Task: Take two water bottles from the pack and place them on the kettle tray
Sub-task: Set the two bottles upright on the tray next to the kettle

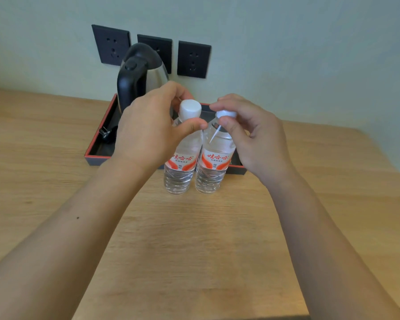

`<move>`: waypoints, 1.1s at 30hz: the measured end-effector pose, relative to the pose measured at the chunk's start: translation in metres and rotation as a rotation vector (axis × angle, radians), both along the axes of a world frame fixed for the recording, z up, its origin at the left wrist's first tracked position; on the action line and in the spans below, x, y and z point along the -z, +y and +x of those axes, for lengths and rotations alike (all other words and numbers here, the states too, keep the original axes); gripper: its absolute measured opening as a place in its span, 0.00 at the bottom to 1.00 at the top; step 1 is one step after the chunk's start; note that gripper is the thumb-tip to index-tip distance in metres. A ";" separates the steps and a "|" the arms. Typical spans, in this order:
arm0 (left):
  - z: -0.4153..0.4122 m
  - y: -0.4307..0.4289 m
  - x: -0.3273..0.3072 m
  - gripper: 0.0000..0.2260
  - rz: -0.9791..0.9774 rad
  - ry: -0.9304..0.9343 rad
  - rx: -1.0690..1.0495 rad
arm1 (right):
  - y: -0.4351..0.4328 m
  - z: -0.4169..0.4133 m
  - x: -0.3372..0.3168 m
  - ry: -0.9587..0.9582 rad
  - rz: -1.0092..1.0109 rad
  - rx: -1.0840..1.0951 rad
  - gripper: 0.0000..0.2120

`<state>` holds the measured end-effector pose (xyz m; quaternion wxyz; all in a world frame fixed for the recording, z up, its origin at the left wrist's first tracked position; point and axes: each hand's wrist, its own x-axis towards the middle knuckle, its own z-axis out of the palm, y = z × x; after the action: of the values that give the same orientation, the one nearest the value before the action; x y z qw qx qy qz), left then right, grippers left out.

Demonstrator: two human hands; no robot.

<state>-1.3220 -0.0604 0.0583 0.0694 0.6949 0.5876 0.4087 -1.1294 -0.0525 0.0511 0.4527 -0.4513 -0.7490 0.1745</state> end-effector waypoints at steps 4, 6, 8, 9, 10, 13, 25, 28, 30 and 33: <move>0.008 0.001 0.001 0.21 -0.012 -0.041 -0.089 | 0.003 0.003 0.001 0.025 0.007 -0.013 0.13; 0.011 0.000 0.002 0.20 -0.025 -0.072 -0.121 | 0.003 0.004 0.005 0.031 0.020 -0.016 0.14; 0.013 -0.004 0.002 0.20 -0.042 -0.099 -0.132 | 0.003 0.002 0.011 0.032 0.036 0.012 0.14; 0.014 -0.005 0.000 0.20 -0.059 -0.106 -0.130 | 0.001 0.001 0.012 0.027 0.035 0.042 0.14; 0.015 -0.006 -0.003 0.20 -0.084 -0.109 -0.131 | -0.001 0.000 0.013 0.033 0.019 0.062 0.14; 0.016 -0.011 -0.010 0.20 -0.185 -0.139 -0.140 | -0.012 -0.006 0.008 0.070 -0.085 0.044 0.19; 0.005 -0.034 0.033 0.51 -0.535 -0.402 0.235 | -0.024 0.016 0.037 0.250 -0.634 -0.103 0.45; 0.004 -0.035 0.055 0.56 -0.572 -0.426 0.213 | -0.017 0.015 0.043 0.235 -0.681 -0.099 0.42; 0.002 -0.032 0.071 0.54 -0.547 -0.440 0.206 | -0.013 0.012 0.047 0.207 -0.674 -0.073 0.37; -0.003 -0.020 0.080 0.47 -0.527 -0.449 0.244 | -0.008 0.005 0.047 0.232 -0.712 -0.030 0.33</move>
<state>-1.3255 -0.0805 -0.0221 0.4217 0.6110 0.5556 0.3743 -1.1243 -0.0600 0.0045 0.3465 -0.5465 -0.5917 0.4807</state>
